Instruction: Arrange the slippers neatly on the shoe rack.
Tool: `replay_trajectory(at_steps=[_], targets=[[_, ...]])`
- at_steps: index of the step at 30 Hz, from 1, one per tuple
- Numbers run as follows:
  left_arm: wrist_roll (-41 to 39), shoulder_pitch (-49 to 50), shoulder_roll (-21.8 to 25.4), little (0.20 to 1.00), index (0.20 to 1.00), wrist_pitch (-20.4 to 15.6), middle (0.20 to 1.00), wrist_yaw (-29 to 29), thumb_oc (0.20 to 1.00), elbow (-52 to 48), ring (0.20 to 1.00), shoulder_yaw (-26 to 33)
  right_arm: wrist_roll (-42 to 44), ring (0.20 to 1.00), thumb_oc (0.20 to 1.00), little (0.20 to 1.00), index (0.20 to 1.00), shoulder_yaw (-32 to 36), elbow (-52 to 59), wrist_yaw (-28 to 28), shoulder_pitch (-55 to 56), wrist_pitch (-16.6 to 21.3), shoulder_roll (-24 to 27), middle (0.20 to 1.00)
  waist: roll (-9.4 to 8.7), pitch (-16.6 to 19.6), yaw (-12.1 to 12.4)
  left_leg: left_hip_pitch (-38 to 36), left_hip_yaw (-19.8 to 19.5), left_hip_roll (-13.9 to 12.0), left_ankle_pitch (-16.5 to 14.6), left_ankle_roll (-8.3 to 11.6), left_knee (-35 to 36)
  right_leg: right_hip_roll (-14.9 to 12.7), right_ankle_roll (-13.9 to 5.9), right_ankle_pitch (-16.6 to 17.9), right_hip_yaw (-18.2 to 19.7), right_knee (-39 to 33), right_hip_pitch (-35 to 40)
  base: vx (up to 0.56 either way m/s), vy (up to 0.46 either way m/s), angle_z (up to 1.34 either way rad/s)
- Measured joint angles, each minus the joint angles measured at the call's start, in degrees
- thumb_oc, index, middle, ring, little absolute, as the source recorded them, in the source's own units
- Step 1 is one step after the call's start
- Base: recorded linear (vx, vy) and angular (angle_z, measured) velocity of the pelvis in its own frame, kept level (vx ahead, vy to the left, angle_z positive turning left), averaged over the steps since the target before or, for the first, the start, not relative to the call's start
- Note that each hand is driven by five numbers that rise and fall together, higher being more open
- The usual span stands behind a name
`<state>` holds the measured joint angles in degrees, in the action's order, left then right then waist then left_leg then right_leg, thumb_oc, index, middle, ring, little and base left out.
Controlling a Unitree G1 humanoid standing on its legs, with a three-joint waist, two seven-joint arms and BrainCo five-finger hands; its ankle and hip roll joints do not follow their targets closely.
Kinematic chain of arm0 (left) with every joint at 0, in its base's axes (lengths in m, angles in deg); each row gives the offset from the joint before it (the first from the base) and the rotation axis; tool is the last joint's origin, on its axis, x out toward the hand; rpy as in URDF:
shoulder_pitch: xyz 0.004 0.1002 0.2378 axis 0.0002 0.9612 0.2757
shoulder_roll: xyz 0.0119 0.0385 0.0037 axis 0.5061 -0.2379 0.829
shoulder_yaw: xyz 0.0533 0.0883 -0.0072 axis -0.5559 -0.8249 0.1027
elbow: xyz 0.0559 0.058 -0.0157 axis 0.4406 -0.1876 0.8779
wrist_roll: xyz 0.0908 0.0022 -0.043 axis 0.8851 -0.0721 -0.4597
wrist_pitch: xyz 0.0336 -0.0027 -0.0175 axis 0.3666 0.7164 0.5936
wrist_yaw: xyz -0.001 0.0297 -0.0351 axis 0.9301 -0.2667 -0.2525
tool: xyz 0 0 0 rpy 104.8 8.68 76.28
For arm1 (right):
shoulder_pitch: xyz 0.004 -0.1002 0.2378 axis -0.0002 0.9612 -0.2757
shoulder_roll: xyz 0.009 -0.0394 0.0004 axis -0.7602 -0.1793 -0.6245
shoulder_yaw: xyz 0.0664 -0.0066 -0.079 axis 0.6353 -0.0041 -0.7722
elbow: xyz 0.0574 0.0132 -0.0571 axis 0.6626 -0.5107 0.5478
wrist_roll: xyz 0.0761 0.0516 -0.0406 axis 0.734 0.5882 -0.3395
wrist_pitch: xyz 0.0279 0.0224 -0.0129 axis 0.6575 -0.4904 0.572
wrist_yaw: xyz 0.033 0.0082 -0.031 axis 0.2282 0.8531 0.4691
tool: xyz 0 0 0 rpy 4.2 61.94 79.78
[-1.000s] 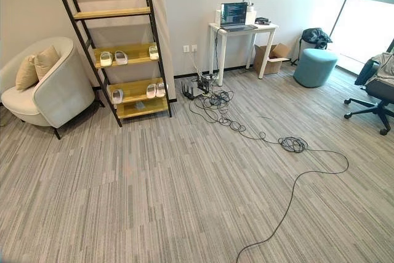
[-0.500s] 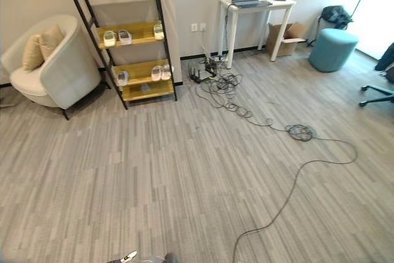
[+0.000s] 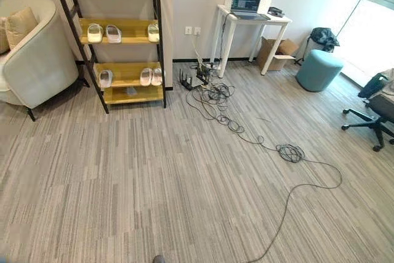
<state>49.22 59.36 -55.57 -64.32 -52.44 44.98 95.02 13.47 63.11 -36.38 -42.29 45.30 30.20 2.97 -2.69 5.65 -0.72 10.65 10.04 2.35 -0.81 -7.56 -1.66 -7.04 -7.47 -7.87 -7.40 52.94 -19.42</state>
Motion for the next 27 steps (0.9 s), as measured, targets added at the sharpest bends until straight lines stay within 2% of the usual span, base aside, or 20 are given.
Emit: replay_trajectory(at_steps=[1, 2, 3, 4, 5, 8, 9, 10, 12, 13, 14, 16, 17, 18, 19, 20, 22, 24, 26, 27], targets=[[-0.2, -1.2, -1.2, 1.000, 1.000, -0.6, 1.000, 0.6, 1.000, -1.0, 1.000, -0.8, 0.0, 1.000, 1.000, 1.000, 1.000, 0.2, 0.2, -0.1, 0.0, 0.0, 0.6, 1.000, 0.97, -0.1, 0.1, -0.9, -0.9, 0.0, -0.3, -0.29, 0.6, 0.3, 1.29, -2.8, 0.3, -1.9, -2.2, 0.78, -0.006, 0.41], [-0.2, -2.2, -2.3, 1.000, 1.000, -0.8, 1.000, 0.8, 1.000, -1.8, 1.000, -1.5, 0.0, 1.000, 1.000, 1.000, 1.000, 0.8, 0.4, -0.4, -0.1, 0.2, 0.8, 1.000, 1.67, -0.8, -0.7, -1.9, -2.5, -0.2, -0.6, -0.27, 0.8, 1.2, 2.05, -4.5, 0.8, -7.9, -2.9, 0.82, -0.072, 0.74], [-0.2, -3.2, -3.2, 1.000, 1.000, -1.2, 1.000, 0.9, 1.000, -2.2, 1.000, -1.4, 0.0, 1.000, 1.000, 1.000, 1.000, 1.1, -0.1, -0.7, 0.5, 0.2, 0.6, 1.000, 2.57, -1.1, -2.4, -2.8, -4.7, -0.2, -0.6, -0.10, 1.2, 3.0, 1.52, -4.9, 3.7, -17.0, -3.0, 0.62, -0.070, 1.14], [-0.2, -4.0, -4.1, 1.000, 1.000, -1.5, 1.000, 0.9, 1.000, -2.2, 1.000, -1.6, 0.0, 1.000, 1.000, 1.000, 1.000, 1.1, -0.1, -0.7, 1.1, 0.0, 0.6, 1.000, 2.37, -1.3, -3.9, -3.9, -7.4, 0.5, -1.2, -0.09, 1.5, 3.0, 1.65, -4.6, 6.3, -23.6, -3.1, 0.59, -0.152, 1.23], [-0.3, -4.5, -5.0, 1.000, 1.000, -1.7, 1.000, 0.9, 1.000, -2.0, 1.000, -1.2, 0.0, 1.000, 1.000, 1.000, 1.000, 1.1, -0.8, -0.6, 2.2, -0.3, 0.5, 1.000, 1.77, -1.5, -4.5, -5.2, -8.2, 1.1, -1.5, -0.04, 1.5, 2.8, 1.45, -3.5, 7.6, -29.1, -3.3, 0.59, -0.183, 1.00], [-0.9, -5.1, -5.9, 1.000, 1.000, -1.9, 1.000, 0.8, 1.000, -0.7, 1.000, -0.7, 0.0, 1.000, 1.000, 1.000, 1.000, 1.1, -3.0, -0.5, 3.6, -1.3, 0.2, 1.000, 0.46, -2.0, -4.8, -7.8, -11.6, 1.5, -5.4, 1.10, 0.3, 0.0, 0.50, 5.4, 8.3, -46.3, -4.0, 0.54, -0.210, 0.67], [-1.5, -3.6, -5.7, 1.000, 1.000, -1.7, 1.000, 0.8, 1.000, 0.9, 1.000, -0.8, 0.0, 1.000, 1.000, 1.000, 1.000, 1.1, -3.5, -0.4, 4.2, -1.5, 0.1, 1.000, -0.09, -2.0, -4.6, -10.4, -12.8, 1.5, -7.6, 2.42, 0.2, -1.5, 0.45, 8.3, 7.9, -48.8, -4.3, 0.73, -0.402, 0.71], [-1.9, -2.8, -5.6, 1.000, 1.000, -1.7, 1.000, 0.9, 1.000, 0.8, 1.000, -0.5, -0.1, 1.000, 1.000, 1.000, 1.000, 1.1, -3.8, -0.4, 4.6, -1.7, 0.1, 1.000, -0.38, -1.9, -5.1, -12.2, -13.9, 1.2, -8.9, 3.07, 0.2, -2.0, 0.77, 9.0, 7.7, -48.5, -3.6, 0.74, -0.469, 0.62], [-2.1, -0.8, -4.7, 1.000, 1.000, -1.3, 1.000, 1.0, 1.000, 2.0, 1.000, -0.2, -0.5, 1.000, 1.000, 1.000, 1.000, 1.1, -4.2, -0.4, 5.3, -1.9, 0.4, 1.000, 0.43, -1.3, -5.2, -17.7, -15.9, -1.9, -10.7, 4.65, 1.9, -0.4, 1.86, 12.1, 6.5, -44.7, -1.0, 0.36, -0.268, 0.53], [-2.6, 0.5, -4.4, 1.000, 1.000, -1.0, 1.000, 1.0, 1.000, 2.7, 1.000, 1.7, -0.6, 1.000, 1.000, 1.000, 1.000, 1.1, -4.5, -0.4, 6.0, -1.9, 0.7, 1.000, 1.72, -0.8, -5.3, -19.8, -16.8, -4.0, -11.2, 6.02, 1.1, 1.6, 3.06, 12.3, 5.2, -43.8, 1.2, 0.45, -0.433, 0.38], [-3.4, 1.1, -5.1, 1.000, 1.000, -1.3, 1.000, 1.3, 1.000, 3.5, 1.000, 4.3, -0.7, 1.000, 1.000, 1.000, 1.000, 1.1, -3.9, -0.4, 5.2, -1.7, 1.0, 1.000, 2.31, 0.2, -4.5, -19.1, -16.6, -5.4, -10.4, 7.97, -4.4, 3.3, 5.03, 11.0, 4.4, -44.4, 3.6, 0.52, -0.549, 0.37], [-6.4, 0.9, -4.9, 1.000, 1.000, -2.1, 1.000, 2.7, 1.000, 4.3, 1.000, 8.7, -1.9, 1.000, 1.000, 1.000, 1.000, 0.8, -2.3, -0.5, 3.4, -1.4, 1.2, 1.000, 1.04, -0.2, -4.1, -12.8, -16.1, -5.7, -9.5, 10.94, -22.8, 3.5, 6.76, 9.2, 2.1, -45.9, 7.6, 0.34, -0.482, 0.27], [-7.6, -0.1, -4.3, 1.000, 1.000, -2.1, 1.000, 3.1, 1.000, 3.3, 1.000, 9.4, -1.9, 1.000, 1.000, 1.000, 1.000, 0.5, -0.8, -0.5, 2.7, -1.5, 1.6, 1.000, 0.71, -0.1, -3.4, -6.8, -15.7, -7.0, -5.2, 11.77, -33.9, 4.7, 9.28, 8.9, 1.4, -46.1, 9.7, 0.28, -0.358, 0.26], [-7.8, -1.0, -3.4, 1.000, 1.000, -2.4, 1.000, 3.5, 1.000, 3.1, 1.000, 11.5, -1.9, 1.000, 1.000, 1.000, 1.000, -1.8, -1.0, -0.7, 1.4, -1.1, 2.1, 1.000, 0.12, 0.0, -2.6, -1.5, -13.4, -9.3, -2.8, 10.32, -44.9, 5.6, 10.56, 7.8, 0.1, -47.4, 11.6, 0.36, -0.256, 0.28], [-7.8, -1.7, -2.7, 1.000, 1.000, -2.5, 1.000, 3.5, 1.000, 2.9, 1.000, 12.6, -2.3, 1.000, 1.000, 1.000, 1.000, -3.7, -1.3, -0.6, 0.0, -1.0, 2.1, 1.000, -0.45, 0.1, -2.6, 1.3, -10.7, -11.5, -2.3, 9.05, -48.4, 6.3, 11.38, 7.0, -1.1, -48.7, 13.4, 0.40, -0.147, 0.43], [-8.2, -2.2, -1.5, 1.000, 1.000, -2.6, 1.000, 3.5, 1.000, 2.5, 1.000, 13.0, -2.8, 1.000, 1.000, 1.000, 1.000, -3.9, -0.9, -0.6, -1.3, -1.1, 2.3, 1.000, -1.06, -0.1, -2.5, 4.1, -8.9, -12.2, -3.2, 8.62, -50.0, 6.9, 11.84, 5.5, -1.7, -49.8, 15.7, 0.46, -0.081, 0.53], [-10.0, -2.3, -1.5, 1.000, 1.000, -3.2, 1.000, 3.1, 1.000, 1.8, 1.000, 13.3, -2.9, 1.000, 1.000, 1.000, 1.000, -4.0, -1.6, -0.7, -2.1, -1.0, 2.5, 1.000, -2.52, -0.5, -1.4, 7.2, -6.0, -10.1, -5.3, 8.27, -46.0, 6.8, 11.66, 5.4, -3.1, -51.6, 19.0, 0.46, -0.037, 0.42], [-11.3, -2.4, -2.1, 1.000, 1.000, -3.3, 1.000, 3.3, 1.000, 1.8, 1.000, 14.4, -3.0, 1.000, 1.000, 1.000, 1.000, -5.6, -1.0, -0.7, -3.0, -0.7, 2.8, 1.000, -2.75, -1.1, -0.8, 8.2, -5.1, -7.1, -5.7, 8.26, -36.7, 7.1, 11.55, 4.8, -4.6, -53.9, 22.3, 0.32, -0.005, 0.30], [-12.9, -2.4, -2.9, 1.000, 1.000, -3.6, 1.000, 3.4, 1.000, 1.5, 1.000, 14.7, -3.2, 1.000, 1.000, 1.000, 1.000, -8.1, -0.5, -0.7, -3.8, -0.8, 2.9, 1.000, -2.58, -1.6, 1.0, 8.6, -3.8, -4.6, -4.6, 7.88, -20.4, 8.4, 10.17, 3.5, -4.8, -56.9, 25.1, 0.45, 0.017, 0.20], [-13.7, -2.9, -3.3, 1.000, 1.000, -3.6, 1.000, 3.4, 1.000, 0.8, 1.000, 14.9, -4.2, 1.000, 1.000, 1.000, 1.000, -9.1, -1.1, -0.7, -4.8, -0.8, 2.5, 1.000, -2.17, -2.5, 1.6, 9.1, -3.6, -4.2, -2.4, 7.76, -12.9, 9.3, 10.06, 3.2, -4.7, -58.2, 26.7, 0.55, 0.037, -0.11]])
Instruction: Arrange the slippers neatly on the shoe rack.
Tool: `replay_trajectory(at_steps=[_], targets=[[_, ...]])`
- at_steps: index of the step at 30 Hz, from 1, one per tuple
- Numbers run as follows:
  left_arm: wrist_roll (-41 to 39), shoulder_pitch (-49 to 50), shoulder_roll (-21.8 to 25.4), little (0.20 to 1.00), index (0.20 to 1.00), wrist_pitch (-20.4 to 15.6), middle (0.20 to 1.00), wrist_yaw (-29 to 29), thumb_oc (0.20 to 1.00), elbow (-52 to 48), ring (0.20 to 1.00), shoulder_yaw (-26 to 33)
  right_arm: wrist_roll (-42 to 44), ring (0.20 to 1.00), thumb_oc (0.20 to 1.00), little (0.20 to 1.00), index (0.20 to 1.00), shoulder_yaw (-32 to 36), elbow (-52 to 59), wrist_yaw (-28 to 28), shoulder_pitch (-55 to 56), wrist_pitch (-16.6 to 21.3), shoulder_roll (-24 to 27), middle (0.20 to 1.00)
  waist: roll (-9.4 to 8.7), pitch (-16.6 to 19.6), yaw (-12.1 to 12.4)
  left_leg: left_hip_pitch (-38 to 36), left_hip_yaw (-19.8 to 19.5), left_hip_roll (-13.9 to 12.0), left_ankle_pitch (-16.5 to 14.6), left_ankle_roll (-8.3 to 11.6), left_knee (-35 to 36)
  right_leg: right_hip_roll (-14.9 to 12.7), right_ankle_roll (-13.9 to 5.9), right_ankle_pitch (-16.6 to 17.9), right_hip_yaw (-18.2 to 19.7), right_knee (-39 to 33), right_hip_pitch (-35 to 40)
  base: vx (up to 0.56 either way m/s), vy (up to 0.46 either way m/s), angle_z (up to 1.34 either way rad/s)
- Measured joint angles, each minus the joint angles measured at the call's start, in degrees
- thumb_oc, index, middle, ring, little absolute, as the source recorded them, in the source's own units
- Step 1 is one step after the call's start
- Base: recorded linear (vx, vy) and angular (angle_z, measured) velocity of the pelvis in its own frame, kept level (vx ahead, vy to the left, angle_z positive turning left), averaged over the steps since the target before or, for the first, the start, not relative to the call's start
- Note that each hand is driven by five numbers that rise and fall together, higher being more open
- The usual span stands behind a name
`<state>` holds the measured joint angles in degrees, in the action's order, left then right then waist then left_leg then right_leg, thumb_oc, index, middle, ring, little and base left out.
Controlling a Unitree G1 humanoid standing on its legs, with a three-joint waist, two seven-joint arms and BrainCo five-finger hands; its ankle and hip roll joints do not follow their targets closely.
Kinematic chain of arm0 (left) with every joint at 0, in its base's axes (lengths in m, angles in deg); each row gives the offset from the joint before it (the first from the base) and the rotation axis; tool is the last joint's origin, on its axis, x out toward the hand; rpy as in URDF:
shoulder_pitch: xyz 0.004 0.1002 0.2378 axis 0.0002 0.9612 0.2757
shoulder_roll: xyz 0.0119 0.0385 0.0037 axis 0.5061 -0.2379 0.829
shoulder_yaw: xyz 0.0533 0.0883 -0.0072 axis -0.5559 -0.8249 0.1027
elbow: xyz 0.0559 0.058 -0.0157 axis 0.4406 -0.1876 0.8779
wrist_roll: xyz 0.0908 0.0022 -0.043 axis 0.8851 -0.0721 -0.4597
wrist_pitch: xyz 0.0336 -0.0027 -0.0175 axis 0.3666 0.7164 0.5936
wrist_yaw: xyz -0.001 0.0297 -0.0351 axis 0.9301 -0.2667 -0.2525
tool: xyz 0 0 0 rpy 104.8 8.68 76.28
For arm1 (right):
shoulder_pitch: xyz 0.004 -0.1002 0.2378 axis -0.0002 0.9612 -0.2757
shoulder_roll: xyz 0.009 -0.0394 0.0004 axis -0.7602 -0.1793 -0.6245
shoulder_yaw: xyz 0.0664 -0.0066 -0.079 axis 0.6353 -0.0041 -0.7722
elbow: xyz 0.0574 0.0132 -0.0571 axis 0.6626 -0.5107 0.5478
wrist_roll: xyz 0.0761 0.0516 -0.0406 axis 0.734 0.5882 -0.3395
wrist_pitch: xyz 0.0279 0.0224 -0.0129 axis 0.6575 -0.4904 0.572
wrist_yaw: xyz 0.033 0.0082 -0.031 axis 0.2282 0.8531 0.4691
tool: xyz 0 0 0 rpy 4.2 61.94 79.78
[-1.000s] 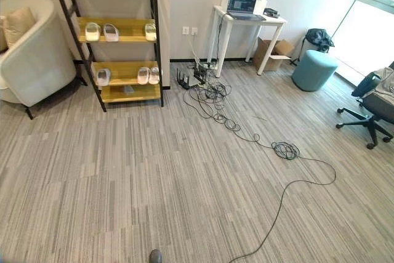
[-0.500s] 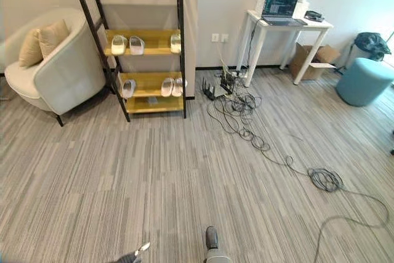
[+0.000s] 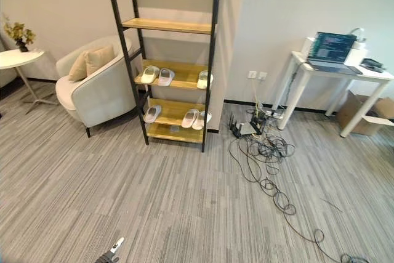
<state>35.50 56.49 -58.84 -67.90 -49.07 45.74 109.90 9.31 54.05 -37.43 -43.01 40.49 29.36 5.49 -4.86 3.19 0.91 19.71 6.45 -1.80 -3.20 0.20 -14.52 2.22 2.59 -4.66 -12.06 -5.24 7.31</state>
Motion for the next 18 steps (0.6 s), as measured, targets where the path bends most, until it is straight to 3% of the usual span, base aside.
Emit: replay_trajectory(at_steps=[1, 3, 5, 6, 8, 9, 11, 12, 13, 14, 15, 16, 18], targets=[[-0.7, 0.3, -0.3, 1.000, 1.000, 0.0, 1.000, 0.2, 1.000, 0.1, 1.000, 0.6, -0.7, 1.000, 1.000, 1.000, 1.000, -0.4, -0.7, 0.1, -0.9, 0.1, -0.3, 1.000, 0.05, -0.4, 0.8, -0.3, -0.4, 1.0, 2.4, 0.12, 8.7, 0.3, -0.04, -1.1, 0.5, 0.0, 1.0, 0.49, 0.060, -0.22], [-0.7, 0.8, -0.5, 1.000, 1.000, 0.1, 1.000, 1.3, 1.000, 1.5, 1.000, 0.8, -1.1, 1.000, 1.000, 1.000, 1.000, -1.3, -1.9, 0.0, -1.2, 0.2, -0.3, 1.000, 0.11, -1.1, 1.8, -0.2, -0.4, 1.6, 5.5, -0.06, 14.6, 0.4, -0.73, -3.0, 1.2, 0.0, 3.4, 0.53, 0.123, -0.29], [-0.6, 2.4, 0.2, 1.000, 1.000, 0.3, 1.000, 1.4, 1.000, 1.8, 1.000, 2.6, -1.5, 1.000, 1.000, 1.000, 1.000, -2.1, -2.1, 0.0, -1.3, -0.3, -0.6, 1.000, 0.09, -1.6, 3.2, -0.8, 3.0, 0.9, 5.8, -1.20, 11.9, 0.5, -1.27, -5.4, 2.4, -0.2, 6.8, 0.53, 0.169, -0.38], [-0.5, 3.5, 0.9, 1.000, 1.000, 0.4, 1.000, 1.5, 1.000, 2.9, 1.000, 2.8, -1.7, 1.000, 1.000, 1.000, 1.000, -2.3, -2.6, -0.1, -1.0, -0.2, -1.3, 1.000, -1.28, -1.3, 3.4, -1.2, 4.6, 1.1, 8.3, -4.78, 8.9, -0.5, -2.27, -7.4, 2.9, -0.1, 9.1, 0.54, 0.184, -0.26], [0.0, 5.0, 3.4, 1.000, 1.000, 0.6, 1.000, 1.3, 1.000, 3.9, 1.000, 3.4, -2.2, 1.000, 1.000, 1.000, 1.000, -2.2, -3.2, -0.1, 0.4, 0.2, -4.2, 1.000, -4.47, -0.3, 3.4, -1.3, 5.5, 2.5, 8.8, -6.94, 4.9, -2.6, -4.56, -9.1, 3.4, 4.7, 9.6, 0.47, 0.185, 0.09], [0.3, 5.1, 3.3, 1.000, 1.000, 0.6, 1.000, 1.3, 1.000, 3.9, 1.000, 3.3, -2.2, 1.000, 1.000, 1.000, 1.000, -1.6, -3.5, 0.0, 1.1, 0.2, -5.1, 1.000, -5.00, 0.1, 3.3, -1.4, 5.3, 2.7, 8.0, -7.26, 4.9, -2.8, -5.14, -8.7, 3.4, 7.4, 8.6, 0.44, 0.190, 0.22], [1.2, 4.6, 3.6, 1.000, 1.000, 1.3, 1.000, 1.3, 1.000, 3.9, 1.000, 2.5, -2.1, 1.000, 1.000, 1.000, 1.000, 0.3, -2.3, -0.2, 1.8, 0.4, -6.0, 1.000, -5.33, 0.4, 2.9, -3.8, 4.6, 3.1, 5.2, -6.62, 5.4, -3.7, -10.70, -8.0, 4.8, 23.0, 2.9, 0.41, 0.165, 0.08], [1.8, 5.1, 3.7, 1.000, 1.000, 1.5, 1.000, 1.4, 1.000, 3.8, 1.000, 1.6, -2.1, 1.000, 1.000, 1.000, 1.000, 0.4, -1.3, -0.3, 2.2, 0.5, -5.7, 1.000, -5.05, 0.4, 2.8, -5.4, 4.6, 3.5, 4.8, -6.08, 5.9, -4.7, -13.78, -6.4, 5.0, 35.2, -1.2, 0.36, 0.158, 0.07], [2.1, 4.4, 3.6, 1.000, 1.000, 1.6, 1.000, 1.3, 1.000, 3.7, 1.000, 1.6, -2.1, 1.000, 1.000, 1.000, 1.000, 0.5, 0.5, -0.3, 2.4, 0.5, -5.3, 1.000, -4.45, 0.5, 2.5, -7.4, 3.7, 4.5, 3.6, -6.32, 6.9, -5.2, -14.57, -5.4, 5.0, 43.2, -4.2, 0.39, 0.174, 0.13], [2.2, 4.0, 3.3, 1.000, 1.000, 1.7, 1.000, 1.3, 1.000, 2.9, 1.000, 0.1, -2.1, 1.000, 1.000, 1.000, 1.000, 0.8, 1.2, -0.3, 2.8, 0.6, -5.0, 1.000, -3.94, 0.5, 2.4, -9.3, 3.2, 5.5, 3.1, -6.69, 8.2, -6.6, -13.91, -4.5, 4.2, 49.3, -7.2, 0.41, 0.156, 0.13], [2.3, 3.4, 2.8, 1.000, 1.000, 1.8, 1.000, 1.3, 1.000, 1.9, 1.000, -2.0, -2.1, 1.000, 1.000, 1.000, 1.000, 1.3, 1.9, -0.2, 3.5, 0.5, -4.5, 1.000, -2.93, 0.7, 2.0, -10.6, 2.6, 6.2, 2.9, -7.37, 9.6, -7.9, -11.99, -5.1, 2.8, 54.3, -10.8, 0.43, 0.107, 0.29], [2.3, 2.9, 2.0, 1.000, 1.000, 1.5, 1.000, 1.2, 1.000, 1.2, 1.000, -3.1, -2.0, 1.000, 1.000, 1.000, 1.000, 1.2, 3.2, -0.2, 2.9, 0.8, -3.5, 1.000, -0.92, 1.0, 1.3, -12.4, 1.5, 6.4, 3.3, -7.61, 11.7, -9.1, -9.82, -6.3, 0.3, 56.0, -14.2, 0.48, 0.049, 0.32], [2.3, 0.7, 0.9, 1.000, 1.000, 1.2, 1.000, 1.3, 1.000, 1.0, 1.000, -4.5, -2.0, 1.000, 1.000, 1.000, 1.000, 1.2, 4.8, -0.2, 3.3, 1.1, -2.7, 1.000, 0.84, 1.6, 0.1, -15.0, -0.2, 6.9, 3.4, -7.50, 14.0, -9.3, -8.71, -8.4, -0.6, 52.5, -19.9, 0.46, -0.016, 0.53]])
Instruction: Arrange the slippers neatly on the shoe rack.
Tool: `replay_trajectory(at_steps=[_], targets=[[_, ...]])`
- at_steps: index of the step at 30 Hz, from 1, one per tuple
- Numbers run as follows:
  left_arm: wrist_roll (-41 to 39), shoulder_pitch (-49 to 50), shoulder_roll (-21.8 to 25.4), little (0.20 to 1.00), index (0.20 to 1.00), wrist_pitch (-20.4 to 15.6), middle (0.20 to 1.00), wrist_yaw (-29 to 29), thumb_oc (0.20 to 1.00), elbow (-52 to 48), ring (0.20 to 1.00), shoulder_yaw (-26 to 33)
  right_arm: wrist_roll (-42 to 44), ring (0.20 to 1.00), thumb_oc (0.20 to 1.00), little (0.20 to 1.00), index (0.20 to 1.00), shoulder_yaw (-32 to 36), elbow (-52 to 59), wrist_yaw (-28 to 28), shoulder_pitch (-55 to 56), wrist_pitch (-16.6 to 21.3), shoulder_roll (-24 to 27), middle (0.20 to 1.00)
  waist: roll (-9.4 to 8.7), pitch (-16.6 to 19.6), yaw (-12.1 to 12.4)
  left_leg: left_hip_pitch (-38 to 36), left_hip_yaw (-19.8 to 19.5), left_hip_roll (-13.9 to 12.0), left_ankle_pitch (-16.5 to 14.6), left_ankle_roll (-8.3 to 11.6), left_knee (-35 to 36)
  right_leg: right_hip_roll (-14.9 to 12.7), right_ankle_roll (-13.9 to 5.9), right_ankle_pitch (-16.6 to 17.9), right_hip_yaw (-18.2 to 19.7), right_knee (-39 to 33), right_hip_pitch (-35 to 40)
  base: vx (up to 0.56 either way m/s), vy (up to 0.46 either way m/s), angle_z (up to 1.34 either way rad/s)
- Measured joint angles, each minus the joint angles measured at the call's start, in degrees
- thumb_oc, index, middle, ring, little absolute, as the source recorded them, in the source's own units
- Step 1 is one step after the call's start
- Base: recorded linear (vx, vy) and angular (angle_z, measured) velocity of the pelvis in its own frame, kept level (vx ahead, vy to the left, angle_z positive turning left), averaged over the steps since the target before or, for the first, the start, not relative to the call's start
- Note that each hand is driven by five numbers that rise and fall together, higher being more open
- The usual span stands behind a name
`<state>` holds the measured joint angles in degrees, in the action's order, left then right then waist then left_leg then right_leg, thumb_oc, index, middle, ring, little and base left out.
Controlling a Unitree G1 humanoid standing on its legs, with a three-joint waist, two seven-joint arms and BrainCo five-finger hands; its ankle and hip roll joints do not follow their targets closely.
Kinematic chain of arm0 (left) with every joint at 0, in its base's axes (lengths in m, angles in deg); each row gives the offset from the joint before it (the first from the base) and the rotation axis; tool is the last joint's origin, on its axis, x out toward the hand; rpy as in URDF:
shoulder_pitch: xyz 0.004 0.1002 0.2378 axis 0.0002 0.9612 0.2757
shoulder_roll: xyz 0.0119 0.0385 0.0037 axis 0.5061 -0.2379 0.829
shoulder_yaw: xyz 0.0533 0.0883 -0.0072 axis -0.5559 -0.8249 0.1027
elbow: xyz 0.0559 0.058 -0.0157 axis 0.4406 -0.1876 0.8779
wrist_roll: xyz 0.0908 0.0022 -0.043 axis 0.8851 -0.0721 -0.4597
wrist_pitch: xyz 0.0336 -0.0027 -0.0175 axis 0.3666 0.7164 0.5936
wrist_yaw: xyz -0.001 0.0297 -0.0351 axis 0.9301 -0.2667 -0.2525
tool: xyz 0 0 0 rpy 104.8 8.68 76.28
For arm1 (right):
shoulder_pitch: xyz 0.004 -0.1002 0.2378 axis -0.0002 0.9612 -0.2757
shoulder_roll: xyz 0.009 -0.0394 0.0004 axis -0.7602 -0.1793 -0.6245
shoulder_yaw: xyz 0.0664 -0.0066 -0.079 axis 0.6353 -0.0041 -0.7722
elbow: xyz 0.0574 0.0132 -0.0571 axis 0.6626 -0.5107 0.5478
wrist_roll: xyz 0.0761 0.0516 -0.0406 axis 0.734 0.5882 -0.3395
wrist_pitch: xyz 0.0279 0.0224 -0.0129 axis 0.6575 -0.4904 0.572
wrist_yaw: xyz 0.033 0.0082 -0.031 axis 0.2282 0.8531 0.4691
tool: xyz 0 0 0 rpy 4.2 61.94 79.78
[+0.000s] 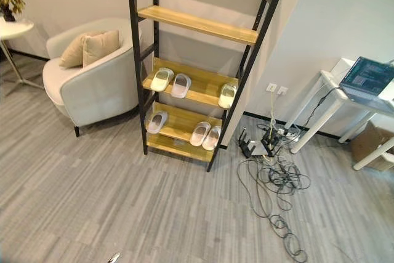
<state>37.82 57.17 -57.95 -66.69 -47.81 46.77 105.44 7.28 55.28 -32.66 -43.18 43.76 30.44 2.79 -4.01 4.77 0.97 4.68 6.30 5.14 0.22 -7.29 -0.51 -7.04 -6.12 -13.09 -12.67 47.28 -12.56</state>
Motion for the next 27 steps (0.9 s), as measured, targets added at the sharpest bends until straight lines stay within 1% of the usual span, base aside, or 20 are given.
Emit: replay_trajectory(at_steps=[1, 3, 5, 7, 8, 10, 12, 13, 15, 17, 18, 19, 20, 21, 22, 23, 24, 25, 26, 27], targets=[[0.1, -1.0, -0.1, 1.000, 1.000, -0.1, 1.000, 0.0, 1.000, -0.5, 1.000, -0.9, 0.0, 1.000, 1.000, 1.000, 1.000, 0.0, 0.4, 0.1, -0.5, 0.3, 0.0, 1.000, 0.49, 0.2, -1.8, -0.8, -1.8, 0.1, -0.2, 0.04, 0.7, 0.5, 1.23, -1.0, 0.1, -7.6, -1.2, 0.43, -0.076, 0.79], [0.5, -1.4, -0.4, 1.000, 1.000, -0.3, 1.000, -0.1, 1.000, -1.2, 1.000, -1.4, 0.0, 1.000, 1.000, 1.000, 1.000, 0.0, 0.2, 0.1, -0.1, 0.6, -0.3, 1.000, 0.04, 0.5, -2.5, -3.0, -4.2, 0.8, -0.7, 0.53, 1.5, 1.0, 1.41, -0.8, 1.5, -19.8, -2.4, 0.45, -0.143, 0.76], [1.6, -1.3, -1.0, 1.000, 1.000, -0.1, 1.000, 0.0, 1.000, -1.5, 1.000, -2.9, 0.1, 1.000, 1.000, 1.000, 1.000, 0.2, -0.1, 0.2, -0.1, 0.7, -0.4, 1.000, -0.45, 0.5, -3.5, -4.4, -7.1, 1.9, -1.8, 0.44, 1.4, 0.3, 0.86, 3.9, 4.7, -33.0, -3.3, 0.45, -0.179, 0.70], [2.2, -0.3, -1.3, 1.000, 1.000, 0.2, 1.000, 0.0, 1.000, -1.3, 1.000, -3.0, 1.1, 1.000, 1.000, 1.000, 1.000, 0.6, -0.5, 0.2, -0.2, 0.6, -0.6, 1.000, -0.60, 0.3, -3.6, -6.7, -8.4, 2.1, -2.0, 0.07, 1.6, -1.4, 0.34, 11.2, 3.6, -42.0, -3.0, 0.28, -0.147, 0.49], [2.6, 0.2, -1.3, 1.000, 1.000, 0.2, 1.000, 0.0, 1.000, -0.7, 1.000, -3.0, 1.1, 1.000, 1.000, 1.000, 1.000, 0.5, -1.0, 0.2, -0.1, 0.6, -0.6, 1.000, -0.85, 0.0, -3.2, -8.1, -8.8, 2.1, -3.3, 1.44, 1.5, -2.6, 0.67, 13.7, 1.8, -43.7, -3.2, 0.32, -0.221, 0.22], [2.8, 1.7, -0.7, 1.000, 1.000, 0.2, 1.000, 0.0, 1.000, -0.7, 1.000, -3.1, 1.1, 1.000, 1.000, 1.000, 1.000, 0.3, -1.2, 0.2, -0.1, 0.7, -0.7, 1.000, -1.36, 0.0, -3.2, -10.1, -9.4, 2.1, -5.1, 1.85, 1.4, -3.3, 0.48, 16.2, 0.1, -44.2, -2.7, 0.34, -0.271, 0.15], [3.6, 3.1, -0.1, 1.000, 1.000, 0.2, 1.000, 0.0, 1.000, -0.6, 1.000, -4.3, 1.0, 1.000, 1.000, 1.000, 1.000, 0.2, -1.2, 0.3, 0.3, 0.6, -1.0, 1.000, -2.03, 0.2, -3.4, -12.7, -10.8, 1.8, -7.2, 2.84, 1.3, -3.0, 1.04, 16.8, 1.0, -42.6, -1.4, 0.34, -0.319, 0.31], [4.5, 3.8, 0.1, 1.000, 1.000, 0.2, 1.000, 0.0, 1.000, -0.3, 1.000, -5.5, 1.0, 1.000, 1.000, 1.000, 1.000, 0.2, -1.1, 0.3, 0.8, 0.7, -1.1, 1.000, -2.21, 0.6, -3.7, -14.3, -11.8, 1.1, -8.3, 3.95, 1.3, -2.4, 3.09, 21.3, 1.2, -43.3, 0.3, 0.30, -0.374, 0.39], [5.0, 4.0, -0.1, 1.000, 1.000, -0.1, 1.000, 0.0, 1.000, 0.8, 1.000, -5.6, 0.9, 1.000, 1.000, 1.000, 1.000, 0.7, -1.5, 0.2, 1.0, 0.6, -0.6, 1.000, -1.00, 1.0, -4.0, -15.3, -11.5, -2.0, -9.4, 6.13, -1.2, 0.6, 5.18, 19.1, 0.7, -43.5, 3.6, 0.26, -0.466, 0.31], [5.0, 4.2, 0.0, 1.000, 1.000, -0.5, 1.000, 0.0, 1.000, 0.9, 1.000, -4.9, 0.1, 1.000, 1.000, 1.000, 1.000, 0.6, -1.4, 0.2, 0.7, 0.6, -0.6, 1.000, -1.30, 1.2, -3.5, -13.2, -9.6, -3.0, -10.7, 8.17, -9.7, 2.6, 6.36, 18.1, 0.7, -44.9, 6.3, 0.13, -0.415, -0.02], [5.0, 3.2, 0.6, 1.000, 1.000, -0.9, 1.000, 0.0, 1.000, 2.1, 1.000, -3.1, -0.7, 1.000, 1.000, 1.000, 1.000, 0.3, -1.4, 0.2, 0.6, 0.6, -1.1, 1.000, -2.35, 0.7, -3.3, -8.4, -7.1, -3.6, -12.3, 9.63, -22.1, 2.8, 7.34, 17.4, 1.5, -46.5, 7.8, 0.00, -0.283, -0.24], [5.0, 3.2, 0.6, 1.000, 1.000, -1.0, 1.000, -0.1, 1.000, 2.3, 1.000, -2.8, -0.8, 1.000, 1.000, 1.000, 1.000, -0.2, -0.8, 0.1, 0.1, 0.6, -0.8, 1.000, -2.21, 0.8, -2.7, -6.0, -6.6, -4.8, -11.5, 10.00, -27.4, 4.7, 8.57, 17.4, 1.7, -46.8, 9.3, 0.02, -0.406, -0.21], [5.0, 2.7, 0.0, 1.000, 1.000, -0.8, 1.000, -0.2, 1.000, 2.4, 1.000, -2.8, -1.2, 1.000, 1.000, 1.000, 1.000, -0.4, 0.8, 0.2, 0.1, 0.4, -0.4, 1.000, -0.98, 1.1, -2.8, -0.2, -6.3, -7.3, -10.2, 10.82, -39.6, 7.1, 10.48, 16.5, 2.3, -46.2, 9.5, 0.08, -0.363, -0.23], [5.0, 1.7, 0.2, 1.000, 1.000, -0.8, 1.000, -0.5, 1.000, 2.4, 1.000, -1.9, -1.3, 1.000, 1.000, 1.000, 1.000, -1.5, 0.8, 0.1, -1.0, 0.4, -0.4, 1.000, -0.33, 0.3, -2.9, 4.2, -4.5, -9.7, -5.8, 10.10, -47.4, 8.5, 11.45, 15.9, 2.0, -46.0, 10.1, 0.14, -0.270, -0.36], [5.0, 1.6, 1.7, 1.000, 1.000, -0.8, 1.000, -0.4, 1.000, 2.4, 1.000, -0.5, -1.8, 1.000, 1.000, 1.000, 1.000, -3.7, 0.8, 0.0, -2.0, 0.5, -0.8, 1.000, -2.15, -0.4, -1.7, 6.5, -2.0, -12.0, -2.8, 8.02, -53.0, 9.0, 12.71, 15.3, 2.8, -46.4, 11.3, 0.19, -0.175, -0.35], [5.1, 1.6, 2.5, 1.000, 1.000, -0.8, 1.000, -0.3, 1.000, 2.4, 1.000, 0.0, -2.6, 1.000, 1.000, 1.000, 1.000, -4.9, 1.1, 0.2, -2.5, 0.4, -1.0, 1.000, -2.24, -0.6, -1.9, 8.2, -1.3, -13.5, -3.9, 6.20, -54.4, 9.6, 14.11, 14.5, 2.8, -47.2, 12.2, 0.13, -0.080, -0.32], [5.1, 1.5, 3.5, 1.000, 1.000, -0.9, 1.000, -0.3, 1.000, 2.3, 1.000, 0.4, -3.1, 1.000, 1.000, 1.000, 1.000, -4.9, 1.0, 0.2, -3.2, 0.5, -0.9, 1.000, -3.10, -1.0, -1.6, 9.6, -0.4, -14.2, -4.7, 6.02, -53.3, 10.0, 14.11, 13.3, 3.1, -47.2, 13.1, 0.25, -0.048, -0.04], [5.0, 1.3, 3.5, 1.000, 1.000, -0.8, 1.000, -0.4, 1.000, 2.4, 1.000, 0.4, -3.4, 1.000, 1.000, 1.000, 1.000, -4.9, 1.0, 0.2, -3.5, 0.6, -0.7, 1.000, -3.80, -1.2, -1.5, 9.6, -0.8, -14.4, -5.2, 6.33, -50.5, 9.9, 14.28, 13.1, 3.2, -47.3, 13.2, 0.26, -0.017, -0.13], [5.1, 2.1, 3.5, 1.000, 1.000, -0.7, 1.000, -0.3, 1.000, 2.7, 1.000, 0.2, -3.4, 1.000, 1.000, 1.000, 1.000, -4.9, 1.1, 0.1, -4.0, 0.6, -0.6, 1.000, -4.01, -1.1, -1.2, 9.7, -0.7, -13.6, -6.0, 8.15, -45.6, 10.1, 14.17, 12.5, 4.0, -47.4, 13.9, 0.33, 0.004, -0.01], [5.1, 2.5, 3.9, 1.000, 1.000, -0.7, 1.000, -0.2, 1.000, 2.9, 1.000, 0.5, -3.4, 1.000, 1.000, 1.000, 1.000, -5.0, 1.1, -0.1, -4.2, 0.7, -0.7, 1.000, -4.40, -1.2, -1.3, 9.0, -0.9, -12.9, -6.8, 8.38, -37.3, 9.9, 13.47, 12.7, 4.1, -48.6, 15.3, 0.25, 0.054, 0.04]])
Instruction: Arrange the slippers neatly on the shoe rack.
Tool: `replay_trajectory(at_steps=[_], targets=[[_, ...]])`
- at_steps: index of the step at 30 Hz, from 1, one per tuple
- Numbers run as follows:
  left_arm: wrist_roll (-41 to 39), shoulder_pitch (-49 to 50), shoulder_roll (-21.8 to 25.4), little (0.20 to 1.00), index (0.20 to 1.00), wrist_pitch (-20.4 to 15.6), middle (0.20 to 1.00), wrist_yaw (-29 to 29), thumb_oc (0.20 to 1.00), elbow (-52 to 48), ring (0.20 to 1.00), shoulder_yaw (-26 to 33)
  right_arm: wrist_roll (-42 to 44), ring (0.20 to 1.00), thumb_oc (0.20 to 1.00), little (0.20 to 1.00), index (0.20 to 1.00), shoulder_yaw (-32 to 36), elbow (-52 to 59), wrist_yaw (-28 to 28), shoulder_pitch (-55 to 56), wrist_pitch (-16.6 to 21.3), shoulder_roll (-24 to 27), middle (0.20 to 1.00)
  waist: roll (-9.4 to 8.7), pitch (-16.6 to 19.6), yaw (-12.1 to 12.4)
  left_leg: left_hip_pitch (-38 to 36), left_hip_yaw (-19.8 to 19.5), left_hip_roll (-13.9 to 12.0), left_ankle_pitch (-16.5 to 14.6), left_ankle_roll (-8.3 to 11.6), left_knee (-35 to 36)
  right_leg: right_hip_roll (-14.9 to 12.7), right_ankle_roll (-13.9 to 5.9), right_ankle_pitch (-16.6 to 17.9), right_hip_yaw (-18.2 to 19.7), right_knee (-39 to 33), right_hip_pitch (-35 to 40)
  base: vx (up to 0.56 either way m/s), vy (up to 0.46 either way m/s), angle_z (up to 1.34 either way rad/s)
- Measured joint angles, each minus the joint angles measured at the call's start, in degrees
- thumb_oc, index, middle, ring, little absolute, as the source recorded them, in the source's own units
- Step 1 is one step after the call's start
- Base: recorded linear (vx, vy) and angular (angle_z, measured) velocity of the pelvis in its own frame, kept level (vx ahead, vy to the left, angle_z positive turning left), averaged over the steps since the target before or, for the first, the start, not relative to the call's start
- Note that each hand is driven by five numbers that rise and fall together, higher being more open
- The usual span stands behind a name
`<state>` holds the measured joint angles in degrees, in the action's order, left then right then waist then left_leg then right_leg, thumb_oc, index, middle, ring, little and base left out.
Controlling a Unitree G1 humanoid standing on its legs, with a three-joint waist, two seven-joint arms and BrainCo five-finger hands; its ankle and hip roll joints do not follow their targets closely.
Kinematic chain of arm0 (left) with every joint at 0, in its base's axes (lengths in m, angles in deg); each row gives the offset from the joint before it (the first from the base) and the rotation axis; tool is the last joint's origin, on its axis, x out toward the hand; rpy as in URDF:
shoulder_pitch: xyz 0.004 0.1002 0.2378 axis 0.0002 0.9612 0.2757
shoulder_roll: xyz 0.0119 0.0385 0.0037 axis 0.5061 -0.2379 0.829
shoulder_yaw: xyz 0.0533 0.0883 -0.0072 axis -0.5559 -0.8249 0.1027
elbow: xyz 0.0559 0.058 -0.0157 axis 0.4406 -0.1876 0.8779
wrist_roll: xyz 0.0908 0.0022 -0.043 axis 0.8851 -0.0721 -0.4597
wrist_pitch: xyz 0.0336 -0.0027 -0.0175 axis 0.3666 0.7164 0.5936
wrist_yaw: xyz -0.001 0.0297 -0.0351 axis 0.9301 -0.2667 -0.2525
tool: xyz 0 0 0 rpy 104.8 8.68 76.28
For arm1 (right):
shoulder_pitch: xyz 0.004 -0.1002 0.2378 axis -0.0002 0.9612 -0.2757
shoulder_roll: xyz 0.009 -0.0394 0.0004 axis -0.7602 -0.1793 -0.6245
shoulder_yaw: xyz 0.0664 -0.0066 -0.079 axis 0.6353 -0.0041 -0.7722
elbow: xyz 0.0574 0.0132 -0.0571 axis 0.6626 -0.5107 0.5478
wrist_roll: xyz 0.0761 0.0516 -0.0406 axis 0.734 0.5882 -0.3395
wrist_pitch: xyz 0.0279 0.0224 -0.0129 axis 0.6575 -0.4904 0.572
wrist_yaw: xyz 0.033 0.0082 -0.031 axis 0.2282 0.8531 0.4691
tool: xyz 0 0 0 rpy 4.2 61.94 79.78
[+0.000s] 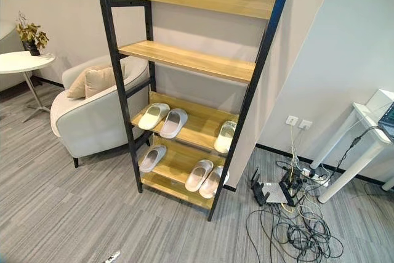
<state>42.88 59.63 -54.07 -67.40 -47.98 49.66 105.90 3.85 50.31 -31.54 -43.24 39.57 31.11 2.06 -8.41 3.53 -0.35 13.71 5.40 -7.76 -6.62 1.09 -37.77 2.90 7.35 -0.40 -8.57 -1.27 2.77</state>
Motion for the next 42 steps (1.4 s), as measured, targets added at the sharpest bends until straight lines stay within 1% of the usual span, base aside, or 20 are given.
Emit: replay_trajectory(at_steps=[2, 3, 4, 7, 11, 13, 15, 22, 23, 24, 25, 26, 27, 29, 30, 32, 33, 35, 39, 42], targets=[[0.0, 0.7, -0.1, 1.000, 1.000, 0.0, 1.000, 0.2, 1.000, 0.1, 1.000, -0.2, 0.0, 1.000, 1.000, 1.000, 1.000, -0.3, -0.2, -0.1, -0.8, 0.0, 0.3, 1.000, 0.81, -1.2, 0.7, -0.7, 0.1, 1.5, 0.7, 0.68, 13.9, 0.7, -0.22, -0.3, 0.3, -0.9, 2.1, 0.26, 0.074, 0.00], [0.0, 0.8, -0.8, 1.000, 1.000, 0.1, 1.000, 0.2, 1.000, 0.1, 1.000, -0.6, 0.0, 1.000, 1.000, 1.000, 1.000, -1.0, -0.4, -0.4, -1.1, 0.0, 0.3, 1.000, 1.91, -1.9, 0.9, -0.1, -0.7, 2.0, 1.1, 1.33, 16.1, 1.1, -0.40, -0.4, 0.4, -1.8, 2.8, 0.25, 0.066, -0.16], [0.0, 0.7, -1.2, 1.000, 1.000, 0.3, 1.000, 0.3, 1.000, 0.0, 1.000, -1.0, -0.1, 1.000, 1.000, 1.000, 1.000, -1.6, -0.5, -0.7, -1.3, 0.0, 1.2, 1.000, 2.20, -2.0, 1.7, -0.1, -3.7, 3.2, 3.0, 3.04, 23.1, 1.6, 0.11, -1.2, 0.4, -2.2, 2.8, 0.24, 0.083, -0.10], [-0.4, 1.1, -2.8, 1.000, 1.000, 0.3, 1.000, 0.7, 1.000, 0.0, 1.000, -0.7, -0.2, 1.000, 1.000, 1.000, 1.000, -2.0, -0.8, -1.5, -1.6, 0.1, 1.2, 1.000, 4.59, -3.2, 3.3, 1.1, -8.5, 3.8, 6.7, 3.72, 28.7, 3.7, -0.05, -1.6, 2.0, -2.2, 4.3, 0.25, 0.114, -0.31], [0.0, 1.3, -2.4, 1.000, 1.000, -1.2, 1.000, 3.2, 1.000, 1.2, 1.000, -1.1, -0.7, 1.000, 1.000, 1.000, 1.000, -2.1, -1.8, -2.5, 0.1, 0.6, 0.8, 1.000, 4.93, -1.6, 2.8, -0.9, -8.9, 4.1, 9.8, 1.29, 29.7, 4.5, -0.74, -4.0, 3.3, -2.7, 7.2, 0.30, 0.182, -0.20], [0.1, 1.4, -1.9, 1.000, 1.000, -1.9, 1.000, 4.4, 1.000, 1.7, 1.000, -1.7, -0.7, 1.000, 1.000, 1.000, 1.000, -2.2, -1.7, -2.6, 1.0, 0.6, -0.3, 1.000, 2.87, -0.7, 2.8, -2.6, -7.7, 5.1, 12.2, 0.09, 30.6, 3.2, -1.99, -5.4, 3.9, -2.0, 8.0, 0.21, 0.152, -0.09], [0.4, 1.6, -0.8, 1.000, 1.000, -2.0, 1.000, 4.8, 1.000, 1.6, 1.000, -3.4, -0.7, 1.000, 1.000, 1.000, 1.000, -2.0, -1.8, -3.0, 1.2, 1.1, -1.4, 1.000, 0.77, 0.4, 2.6, -4.4, -6.0, 7.1, 11.0, -1.78, 32.0, 0.7, -3.68, -6.5, 4.8, -1.6, 8.6, 0.25, 0.200, -0.16], [1.1, 2.0, -2.3, 1.000, 1.000, -2.9, 1.000, 0.3, 1.000, -5.2, 1.000, -5.3, -1.3, 1.000, 1.000, 1.000, 1.000, -4.2, 10.4, -3.1, 0.7, 4.1, -1.6, 1.000, 1.38, 2.3, 2.1, -6.1, -2.8, 11.2, 8.7, -4.12, 33.6, -4.6, -7.19, -10.5, 6.1, 2.4, 7.4, 0.11, 0.124, -0.15], [1.1, 0.5, -2.2, 1.000, 1.000, -2.6, 1.000, -0.1, 1.000, -4.9, 1.000, -6.6, -1.2, 1.000, 1.000, 1.000, 1.000, -4.5, 11.6, -2.4, -2.7, 1.6, -2.2, 1.000, 1.22, 2.5, 1.2, -6.6, -2.3, 11.9, 7.8, -4.81, 33.3, -5.4, -7.57, -11.2, 6.4, 2.8, 7.4, -0.03, 0.079, -0.11], [1.1, 1.0, -2.6, 1.000, 1.000, -2.7, 1.000, -0.1, 1.000, -5.6, 1.000, -6.6, -1.2, 1.000, 1.000, 1.000, 1.000, -4.4, 13.8, -2.1, -2.4, 1.9, -2.4, 1.000, 1.34, 2.7, 1.1, -6.8, -2.1, 11.8, 7.8, -4.81, 33.5, -5.4, -7.63, -11.2, 6.4, 3.3, 7.3, -0.08, 0.096, -0.30], [0.5, 2.4, -4.2, 1.000, 1.000, -4.4, 1.000, 0.5, 1.000, -11.1, 1.000, -7.0, -4.0, 1.000, 1.000, 1.000, 1.000, -13.1, 34.8, -2.0, 6.7, 8.8, 1.2, 1.000, 1.57, 3.3, 1.6, -7.4, -0.3, 11.5, 8.2, -4.94, 34.8, -5.7, -8.37, -11.9, 7.7, 6.7, 4.9, -0.06, 0.076, -0.42], [-0.2, 3.1, -4.9, 1.000, 1.000, -5.0, 1.000, 0.9, 1.000, -11.9, 1.000, -8.0, -5.4, 1.000, 1.000, 1.000, 1.000, -17.4, 40.6, -1.6, 5.7, 9.8, 2.4, 1.000, 1.07, 3.8, 2.1, -7.8, 0.3, 11.5, 8.0, -5.35, 35.0, -6.0, -8.46, -12.1, 7.9, 7.4, 4.6, -0.09, 0.109, -1.07], [-0.2, 2.2, -4.2, 1.000, 1.000, -4.2, 1.000, 0.3, 1.000, -9.0, 1.000, -7.8, -8.1, 1.000, 1.000, 1.000, 1.000, -22.1, 45.8, -2.0, 1.2, 9.6, 3.8, 1.000, 2.13, 3.8, 0.6, -6.9, 3.5, 10.7, 7.6, -5.44, 34.6, -6.2, -8.49, -12.2, 8.1, 6.9, 2.5, -0.04, 0.067, -0.96], [-0.5, 1.7, -4.8, 1.000, 1.000, -4.1, 1.000, -0.4, 1.000, -10.8, 1.000, -7.5, -7.9, 1.000, 1.000, 1.000, 1.000, -17.9, 48.3, -1.4, 1.6, 19.1, 2.0, 1.000, 2.53, 2.4, -0.7, -6.1, 3.7, 9.8, 8.3, -5.34, 34.5, -5.7, -9.89, -11.1, 7.6, 8.4, 0.9, -0.04, 0.027, -0.36], [-1.2, 0.9, -4.4, 1.000, 1.000, -4.5, 1.000, 0.2, 1.000, -11.6, 1.000, -7.9, -7.9, 1.000, 1.000, 1.000, 1.000, -20.2, 44.7, -2.3, 1.1, 17.7, 2.9, 1.000, 2.23, 2.0, -0.4, -5.0, 3.7, 10.3, 7.8, -5.31, 34.6, -6.1, -9.03, -12.0, 7.6, 8.2, 0.7, -0.03, 0.037, 0.07], [-1.2, 0.2, -4.9, 1.000, 1.000, -4.6, 1.000, 0.0, 1.000, -9.9, 1.000, -8.3, -8.2, 1.000, 1.000, 1.000, 1.000, -17.6, 38.2, -1.4, 6.7, 20.0, 1.6, 1.000, 2.55, 2.1, -0.7, -4.3, 3.0, 10.4, 7.6, -5.10, 34.1, -6.2, -9.04, -11.8, 7.5, 7.5, 0.5, 0.02, 0.041, 0.20], [-1.2, 0.3, -5.5, 1.000, 1.000, -5.1, 1.000, 0.2, 1.000, -8.2, 1.000, -8.9, -6.2, 1.000, 1.000, 1.000, 1.000, -20.8, 27.4, 1.5, 6.9, 19.9, 1.5, 1.000, 2.74, 2.2, -0.7, -4.9, 2.7, 11.1, 7.6, -5.13, 34.4, -6.8, -9.10, -11.9, 7.5, 6.5, 1.4, 0.07, 0.020, 0.22], [-1.1, -0.8, -5.8, 1.000, 1.000, -5.1, 1.000, 0.2, 1.000, -4.8, 1.000, -9.1, -5.8, 1.000, 1.000, 1.000, 1.000, -24.0, 20.5, 4.7, 7.0, 20.4, 2.0, 1.000, 3.76, 2.3, -0.1, -5.0, 2.2, 11.4, 7.9, -4.94, 34.6, -6.9, -9.26, -11.2, 7.0, 4.8, 2.5, 0.08, 0.000, 0.12], [-0.1, 0.2, -5.8, 1.000, 1.000, -5.5, 1.000, 0.2, 1.000, -2.6, 1.000, -9.5, -5.5, 1.000, 1.000, 1.000, 1.000, -24.8, 27.0, 4.2, 7.5, 25.5, 2.6, 1.000, 5.38, 2.4, -0.3, -6.7, 1.6, 11.9, 8.1, -4.99, 35.9, -7.1, -9.47, -9.9, 6.0, 1.3, 5.2, 0.04, -0.048, 0.11], [-0.1, 2.3, -4.5, 1.000, 1.000, -5.7, 1.000, -0.2, 1.000, -2.1, 1.000, -9.4, -8.7, 1.000, 1.000, 1.000, 1.000, -24.6, 44.7, 1.1, 7.7, 22.2, 5.2, 1.000, 4.15, 3.9, -0.6, -7.1, 0.4, 12.1, 9.0, -4.66, 36.8, -6.9, -9.10, -9.6, 4.6, -0.1, 6.1, 0.01, -0.063, 0.19]])
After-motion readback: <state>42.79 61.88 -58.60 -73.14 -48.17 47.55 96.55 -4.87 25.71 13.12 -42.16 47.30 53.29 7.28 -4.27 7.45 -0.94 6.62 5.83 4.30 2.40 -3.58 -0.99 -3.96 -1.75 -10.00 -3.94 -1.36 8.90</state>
